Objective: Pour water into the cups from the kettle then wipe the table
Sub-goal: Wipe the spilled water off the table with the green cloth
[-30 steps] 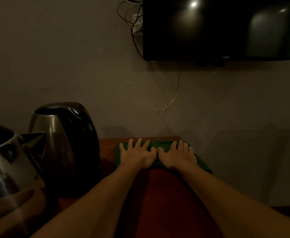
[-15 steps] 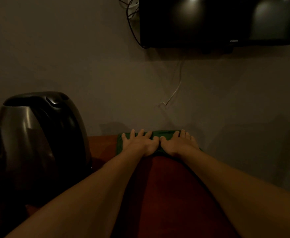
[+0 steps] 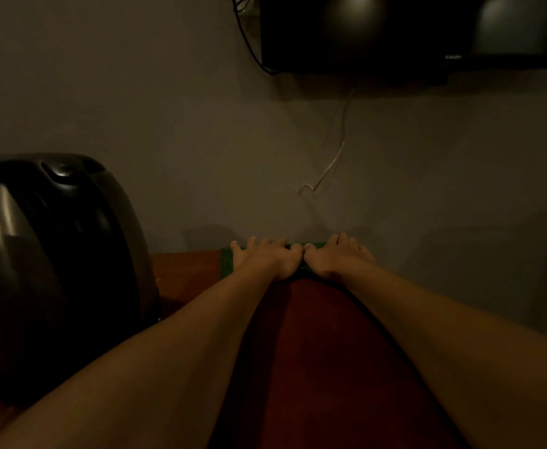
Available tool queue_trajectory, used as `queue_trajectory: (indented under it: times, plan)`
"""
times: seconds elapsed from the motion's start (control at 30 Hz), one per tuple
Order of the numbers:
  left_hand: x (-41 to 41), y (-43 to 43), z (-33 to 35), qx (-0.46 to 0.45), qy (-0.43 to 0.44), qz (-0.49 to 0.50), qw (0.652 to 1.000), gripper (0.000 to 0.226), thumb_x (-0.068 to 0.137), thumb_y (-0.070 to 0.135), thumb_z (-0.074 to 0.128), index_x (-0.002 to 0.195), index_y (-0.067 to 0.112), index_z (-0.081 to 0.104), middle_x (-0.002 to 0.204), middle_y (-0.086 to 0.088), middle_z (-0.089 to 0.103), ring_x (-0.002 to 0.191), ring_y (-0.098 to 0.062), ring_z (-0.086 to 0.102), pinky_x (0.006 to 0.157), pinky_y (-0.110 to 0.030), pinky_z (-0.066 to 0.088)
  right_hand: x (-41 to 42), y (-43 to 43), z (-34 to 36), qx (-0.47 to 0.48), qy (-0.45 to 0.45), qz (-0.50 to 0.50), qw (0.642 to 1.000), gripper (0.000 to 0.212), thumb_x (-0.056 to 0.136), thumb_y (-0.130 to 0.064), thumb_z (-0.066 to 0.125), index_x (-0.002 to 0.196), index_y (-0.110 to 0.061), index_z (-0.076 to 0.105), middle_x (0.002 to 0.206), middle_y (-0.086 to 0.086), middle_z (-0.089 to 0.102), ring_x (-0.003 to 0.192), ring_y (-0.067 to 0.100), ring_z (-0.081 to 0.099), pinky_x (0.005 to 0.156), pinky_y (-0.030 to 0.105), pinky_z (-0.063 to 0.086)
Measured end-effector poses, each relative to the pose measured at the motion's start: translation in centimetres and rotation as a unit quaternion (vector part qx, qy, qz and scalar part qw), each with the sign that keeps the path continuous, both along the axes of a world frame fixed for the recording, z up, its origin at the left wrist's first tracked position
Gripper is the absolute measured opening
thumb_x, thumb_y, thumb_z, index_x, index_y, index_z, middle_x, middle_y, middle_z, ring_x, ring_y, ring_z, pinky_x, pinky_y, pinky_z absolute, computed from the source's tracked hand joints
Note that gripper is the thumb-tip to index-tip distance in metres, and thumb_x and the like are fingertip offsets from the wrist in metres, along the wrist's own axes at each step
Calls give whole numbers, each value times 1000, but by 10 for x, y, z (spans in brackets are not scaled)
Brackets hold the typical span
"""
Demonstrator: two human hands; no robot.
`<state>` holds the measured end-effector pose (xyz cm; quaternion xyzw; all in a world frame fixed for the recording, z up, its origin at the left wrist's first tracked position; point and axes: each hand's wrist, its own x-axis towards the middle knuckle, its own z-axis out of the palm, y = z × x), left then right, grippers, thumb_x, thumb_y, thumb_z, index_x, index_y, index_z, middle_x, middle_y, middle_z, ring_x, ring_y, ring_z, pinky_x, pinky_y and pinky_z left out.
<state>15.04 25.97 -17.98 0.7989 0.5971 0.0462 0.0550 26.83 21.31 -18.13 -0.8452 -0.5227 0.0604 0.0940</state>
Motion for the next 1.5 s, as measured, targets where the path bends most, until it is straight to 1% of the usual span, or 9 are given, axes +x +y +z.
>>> queue_trajectory:
  times: [0.63, 0.77, 0.9, 1.0, 1.1, 1.2, 1.3, 1.4, 1.5]
  plan:
    - [19, 27, -1, 6, -16, 5, 1000, 67, 99, 61, 10, 148, 30, 43, 156, -9, 41, 144, -34, 33, 117, -68, 7, 14, 34, 6, -19, -6, 45, 999, 55, 105, -37, 15, 151, -18, 37, 159, 13, 31, 145, 34, 28, 114, 52, 25]
    - [24, 36, -2, -3, -15, 6, 1000, 67, 99, 60, 10, 146, 29, 46, 154, -11, 43, 143, -35, 34, 116, -67, 9, 17, 43, 11, -47, -1, 49, 998, 46, 106, -30, 25, 149, -20, 38, 157, 11, 35, 145, 37, 28, 113, 57, 24]
    - [29, 46, -4, -1, -15, 3, 1000, 68, 99, 60, 10, 146, 29, 47, 155, -11, 43, 142, -35, 36, 117, -64, 12, 26, 60, 9, -52, 8, 60, 997, 29, 101, -23, 42, 121, -16, 62, 130, 9, 58, 117, 29, 56, 106, 47, 42]
    - [32, 50, -6, -6, -17, -7, 1000, 72, 100, 61, 8, 142, 22, 52, 151, -14, 47, 138, -34, 42, 117, -62, 14, 31, 73, 4, -19, 56, 23, 998, 16, 95, -21, 52, 96, -14, 67, 114, 9, 65, 105, 29, 62, 99, 46, 49]
    - [34, 47, -6, 2, -78, -20, 997, 69, 101, 59, 10, 127, 18, 60, 138, -15, 57, 129, -34, 50, 116, -62, 17, 29, 69, 6, 22, 95, -7, 995, 19, 101, -24, 47, 102, -11, 61, 117, 11, 60, 113, 32, 57, 101, 46, 44]
    - [31, 40, 2, 40, -184, -22, 982, 53, 103, 52, 18, 101, 19, 59, 123, -15, 63, 117, -34, 56, 113, -61, 24, 29, 62, 11, 129, 197, -40, 971, 39, 107, -32, 36, 109, -3, 63, 127, 22, 60, 116, 38, 57, 104, 42, 43]
    - [27, 31, 12, 77, -275, -4, 958, 47, 104, 48, 21, 97, 18, 56, 115, -12, 65, 108, -33, 59, 108, -55, 35, 30, 51, 31, 210, 265, -39, 940, 49, 109, -34, 33, 120, 4, 61, 126, 24, 61, 106, 35, 59, 82, 32, 41]
    - [30, 21, 28, 63, -349, -16, 935, 41, 106, 43, 24, 99, 16, 55, 112, -13, 64, 106, -34, 59, 104, -52, 41, 35, 37, 59, 290, 277, -30, 916, 51, 109, -35, 30, 99, 0, 65, 111, 23, 64, 83, 30, 55, 70, 29, 34]
    - [40, 7, 45, 11, -468, -33, 883, 34, 107, 37, 31, 97, 14, 54, 102, -13, 61, 96, -31, 60, 94, -42, 48, 42, 22, 83, 348, 283, -40, 893, 53, 109, -39, 25, 74, -9, 52, 89, 17, 61, 76, 30, 56, 64, 30, 34]
